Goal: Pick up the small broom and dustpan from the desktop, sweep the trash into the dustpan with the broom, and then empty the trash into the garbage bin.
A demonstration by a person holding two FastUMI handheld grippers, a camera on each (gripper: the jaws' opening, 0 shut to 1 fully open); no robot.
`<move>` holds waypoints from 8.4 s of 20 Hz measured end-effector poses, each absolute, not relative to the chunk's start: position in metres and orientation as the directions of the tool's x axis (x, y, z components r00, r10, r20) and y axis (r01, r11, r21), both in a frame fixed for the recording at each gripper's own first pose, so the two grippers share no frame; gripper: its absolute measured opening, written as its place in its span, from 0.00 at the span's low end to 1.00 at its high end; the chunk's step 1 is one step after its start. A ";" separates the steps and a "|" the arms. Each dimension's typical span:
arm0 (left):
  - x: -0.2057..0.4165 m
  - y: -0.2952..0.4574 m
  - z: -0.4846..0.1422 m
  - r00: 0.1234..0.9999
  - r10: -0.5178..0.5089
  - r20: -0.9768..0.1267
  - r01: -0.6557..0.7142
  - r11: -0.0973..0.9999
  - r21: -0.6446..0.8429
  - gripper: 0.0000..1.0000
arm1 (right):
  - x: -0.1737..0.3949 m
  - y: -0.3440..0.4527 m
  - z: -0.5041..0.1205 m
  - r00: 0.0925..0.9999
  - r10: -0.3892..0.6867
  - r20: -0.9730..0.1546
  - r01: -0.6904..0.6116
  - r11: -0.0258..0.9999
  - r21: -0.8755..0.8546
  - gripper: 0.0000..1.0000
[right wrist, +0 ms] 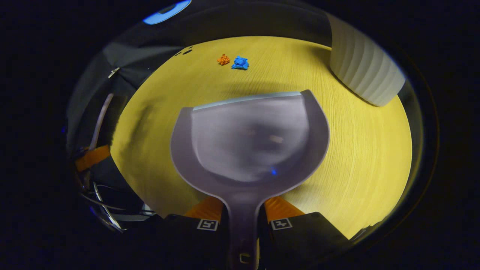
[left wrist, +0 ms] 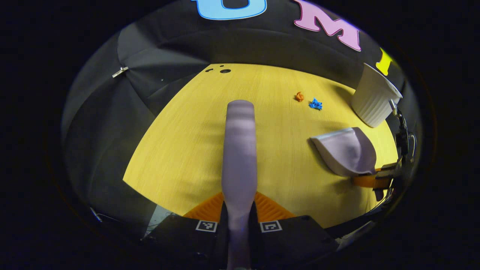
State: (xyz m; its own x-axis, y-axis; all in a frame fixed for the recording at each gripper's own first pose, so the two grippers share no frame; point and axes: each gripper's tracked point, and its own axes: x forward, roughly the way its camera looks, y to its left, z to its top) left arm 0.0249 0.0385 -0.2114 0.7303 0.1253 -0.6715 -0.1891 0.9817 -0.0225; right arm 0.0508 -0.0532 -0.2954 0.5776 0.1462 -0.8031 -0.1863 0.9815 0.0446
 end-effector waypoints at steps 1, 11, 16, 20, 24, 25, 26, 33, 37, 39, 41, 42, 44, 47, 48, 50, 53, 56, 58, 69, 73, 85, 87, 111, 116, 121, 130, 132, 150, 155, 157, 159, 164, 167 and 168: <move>0.039 0.039 -0.207 0.732 0.125 -0.670 -0.181 0.983 -0.014 0.27 | 0.050 -0.057 -0.294 0.587 0.142 -0.797 -0.201 0.979 0.027 0.36; 0.207 0.029 -0.187 0.721 0.030 -0.692 0.084 0.988 0.131 0.30 | 0.052 -0.087 -0.281 0.631 0.123 -0.766 -0.177 0.984 0.011 0.36; 0.291 0.012 -0.194 0.702 0.012 -0.712 0.280 0.915 0.291 0.27 | 0.055 -0.089 -0.291 0.599 0.120 -0.792 -0.180 0.984 0.012 0.36; 0.320 -0.013 -0.199 0.670 -0.007 -0.742 0.446 0.803 0.396 0.27 | 0.057 -0.091 -0.291 0.575 0.140 -0.806 -0.172 0.984 0.049 0.36; 0.330 -0.051 -0.188 0.665 -0.076 -0.743 0.596 0.654 0.466 0.27 | 0.061 -0.094 -0.288 0.573 0.153 -0.805 -0.172 0.983 0.065 0.36; 0.330 -0.062 -0.187 0.657 -0.100 -0.747 0.628 0.621 0.469 0.27 | 0.061 -0.094 -0.287 0.572 0.159 -0.804 -0.174 0.982 0.071 0.36; 0.328 -0.072 -0.187 0.645 -0.121 -0.754 0.658 0.591 0.467 0.27 | 0.061 -0.094 -0.287 0.572 0.167 -0.803 -0.182 0.981 0.074 0.36; 0.276 -0.123 -0.197 0.476 -0.242 -0.846 0.827 0.449 0.337 0.27 | 0.060 -0.095 -0.289 0.556 0.178 -0.812 -0.224 0.973 0.060 0.35; 0.229 -0.144 -0.209 0.374 -0.299 -0.878 0.856 0.475 0.203 0.27 | 0.058 -0.097 -0.289 0.558 0.191 -0.808 -0.238 0.969 0.065 0.36; 0.207 -0.152 -0.213 0.334 -0.329 -0.883 0.865 0.478 0.149 0.29 | 0.053 -0.099 -0.291 0.557 0.195 -0.807 -0.240 0.968 0.068 0.36; 0.191 -0.154 -0.212 0.302 -0.349 -0.887 0.887 0.443 0.128 0.27 | 0.041 -0.105 -0.293 0.557 0.195 -0.808 -0.263 0.964 0.051 0.36; 0.177 -0.156 -0.210 0.268 -0.365 -0.892 0.902 0.420 0.099 0.27 | 0.036 -0.106 -0.294 0.563 0.187 -0.805 -0.273 0.961 0.032 0.35; 0.147 -0.160 -0.206 0.213 -0.379 -0.901 0.920 0.388 0.055 0.30 | 0.026 -0.105 -0.296 0.569 0.178 -0.803 -0.289 0.957 0.008 0.36; 0.132 -0.168 -0.197 0.255 -0.384 -0.887 0.910 0.405 0.086 0.27 | 0.026 -0.105 -0.296 0.571 0.178 -0.802 -0.280 0.960 0.014 0.36; 0.131 -0.166 -0.194 0.283 -0.395 -0.874 0.893 0.440 0.091 0.27 | 0.027 -0.106 -0.293 0.577 0.176 -0.798 -0.272 0.962 0.015 0.36; 0.126 -0.160 -0.187 0.352 -0.421 -0.836 0.843 0.531 0.088 0.27 | 0.024 -0.110 -0.291 0.597 0.165 -0.785 -0.257 0.966 0.008 0.35; 0.122 -0.136 -0.171 0.504 -0.443 -0.742 0.734 0.673 0.096 0.30 | 0.014 -0.117 -0.279 0.620 0.130 -0.774 -0.215 0.977 -0.008 0.36; 0.119 -0.111 -0.180 0.641 -0.404 -0.652 0.593 0.801 0.086 0.27 | -0.005 -0.126 -0.262 0.641 0.081 -0.763 -0.154 0.988 -0.025 0.35; 0.108 -0.105 -0.201 0.675 -0.393 -0.624 0.542 0.839 0.058 0.27 | -0.017 -0.132 -0.246 0.646 0.060 -0.761 -0.134 0.990 -0.036 0.36; 0.058 -0.097 -0.232 0.640 -0.503 -0.581 0.471 0.854 -0.221 0.27 | -0.047 -0.188 -0.061 0.721 -0.056 -0.691 -0.009 0.996 -0.090 0.36; 0.074 -0.081 -0.222 0.662 -0.466 -0.587 0.462 0.871 -0.170 0.27 | -0.006 -0.220 0.000 0.778 -0.112 -0.619 0.042 0.991 -0.127 0.36; 0.095 -0.040 -0.209 0.723 -0.360 -0.590 0.317 0.931 -0.180 0.27 | 0.151 -0.319 0.022 0.796 -0.326 -0.510 0.226 0.942 -0.249 0.36; 0.101 -0.033 -0.209 0.734 -0.340 -0.588 0.304 0.939 -0.164 0.27 | 0.160 -0.337 0.013 0.777 -0.370 -0.509 0.247 0.923 -0.294 0.36; 0.082 -0.020 -0.222 0.745 -0.283 -0.604 0.213 0.959 -0.187 0.27 | 0.154 -0.394 0.039 0.788 -0.606 -0.109 0.112 0.315 -0.942 0.35; 0.071 -0.013 -0.230 0.736 -0.277 -0.617 0.170 0.959 -0.227 0.27 | 0.158 -0.399 0.051 0.805 -0.592 -0.043 0.073 0.170 -0.983 0.36; 0.064 -0.010 -0.239 0.725 -0.280 -0.629 0.155 0.956 -0.247 0.31 | 0.152 -0.404 0.069 0.820 -0.571 0.029 0.029 -0.010 -1.000 0.36; 0.065 -0.008 -0.238 0.732 -0.273 -0.625 0.146 0.958 -0.246 0.28 | 0.149 -0.405 0.065 0.807 -0.589 -0.040 0.050 0.136 -0.989 0.35; 0.066 -0.009 -0.232 0.744 -0.276 -0.608 0.144 0.955 -0.258 0.26 | 0.148 -0.406 0.064 0.800 -0.593 -0.086 0.100 0.274 -0.957 0.35; 0.072 0.003 -0.222 0.842 -0.187 -0.507 0.125 0.980 -0.154 0.27 | 0.170 -0.357 0.061 0.912 -0.292 -0.289 0.270 0.956 -0.115 0.35; 0.080 -0.006 -0.242 0.827 -0.186 -0.531 0.149 0.982 -0.111 0.27 | 0.170 -0.344 0.041 0.903 -0.168 -0.395 0.179 0.984 -0.009 0.35; 0.086 -0.005 -0.260 0.808 -0.174 -0.563 0.155 0.985 -0.082 0.27 | 0.172 -0.332 0.011 0.883 -0.131 -0.451 0.149 0.989 0.006 0.36; 0.094 -0.006 -0.278 0.786 -0.169 -0.595 0.152 0.985 -0.079 0.28 | 0.162 -0.300 -0.050 0.839 -0.097 -0.535 0.136 0.990 0.033 0.36; 0.115 -0.001 -0.312 0.722 -0.090 -0.686 0.128 0.992 0.004 0.27 | 0.174 -0.272 -0.155 0.733 -0.049 -0.678 0.117 0.992 0.055 0.36; 0.114 -0.005 -0.319 0.688 -0.067 -0.723 0.114 0.993 0.017 0.28 | 0.188 -0.267 -0.186 0.710 -0.046 -0.703 0.133 0.989 0.069 0.36; 0.113 -0.006 -0.318 0.678 -0.063 -0.732 0.109 0.994 0.016 0.28 | 0.193 -0.267 -0.193 0.703 -0.050 -0.709 0.134 0.989 0.062 0.36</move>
